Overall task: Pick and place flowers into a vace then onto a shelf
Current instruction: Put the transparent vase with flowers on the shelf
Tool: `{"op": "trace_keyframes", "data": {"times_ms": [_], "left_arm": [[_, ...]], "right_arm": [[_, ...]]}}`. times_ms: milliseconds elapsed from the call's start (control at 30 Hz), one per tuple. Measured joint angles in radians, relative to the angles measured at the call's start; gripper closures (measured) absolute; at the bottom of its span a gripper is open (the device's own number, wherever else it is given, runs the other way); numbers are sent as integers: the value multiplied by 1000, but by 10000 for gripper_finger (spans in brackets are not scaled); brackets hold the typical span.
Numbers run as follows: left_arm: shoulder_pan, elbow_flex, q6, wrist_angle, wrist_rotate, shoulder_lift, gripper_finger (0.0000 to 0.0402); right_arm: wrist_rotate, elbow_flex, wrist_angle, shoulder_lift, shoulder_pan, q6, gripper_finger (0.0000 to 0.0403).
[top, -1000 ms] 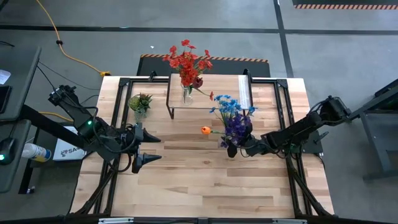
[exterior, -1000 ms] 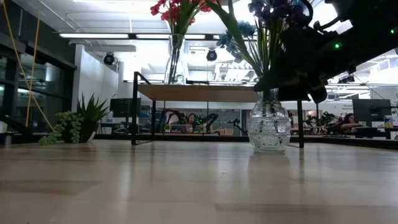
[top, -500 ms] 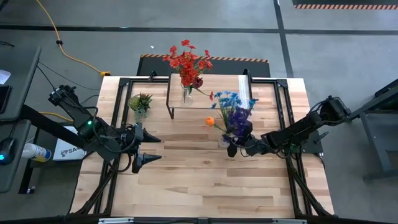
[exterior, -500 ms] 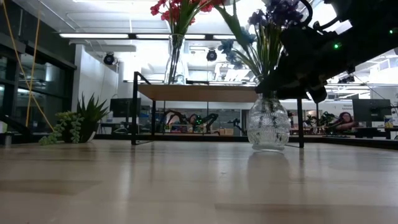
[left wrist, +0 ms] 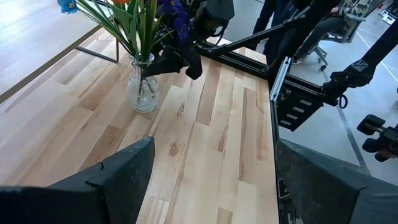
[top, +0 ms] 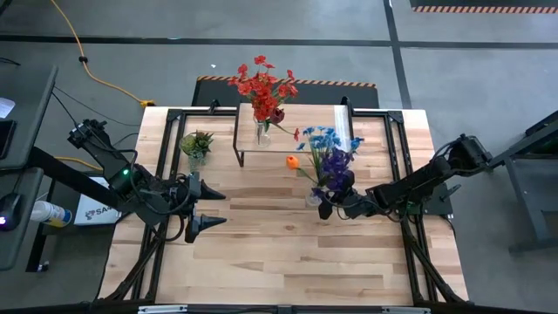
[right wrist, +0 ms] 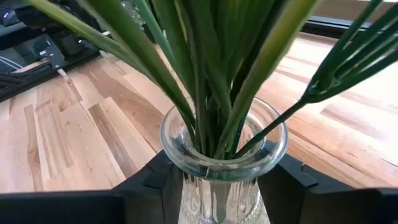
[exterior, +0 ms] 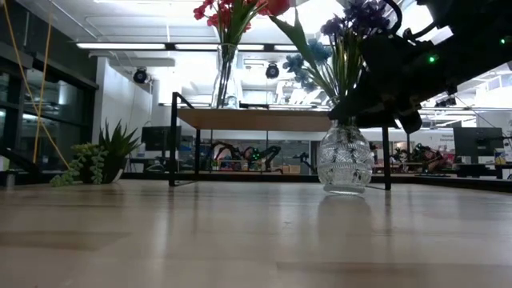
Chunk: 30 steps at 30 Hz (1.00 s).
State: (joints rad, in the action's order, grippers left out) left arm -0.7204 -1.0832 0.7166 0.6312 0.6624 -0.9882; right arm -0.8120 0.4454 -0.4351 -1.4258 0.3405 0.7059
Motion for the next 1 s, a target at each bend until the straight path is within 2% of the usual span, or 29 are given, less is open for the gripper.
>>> {"op": "trace_keyframes", "data": {"times_ms": [433, 667, 767, 1000], "left_arm": [[0, 0, 0, 0, 0, 0, 34], [0, 0, 0, -1, 0, 0, 34], [0, 0, 0, 0, 0, 0, 34], [0, 0, 0, 0, 0, 0, 34]], "right_arm": [[4, 2, -83, 14, 1, -19, 248], [43, 83, -58, 84, 2, -164, 248], [52, 155, 45, 115, 3, -217, 248], [85, 382, 480, 133, 19, -243, 248]]}}
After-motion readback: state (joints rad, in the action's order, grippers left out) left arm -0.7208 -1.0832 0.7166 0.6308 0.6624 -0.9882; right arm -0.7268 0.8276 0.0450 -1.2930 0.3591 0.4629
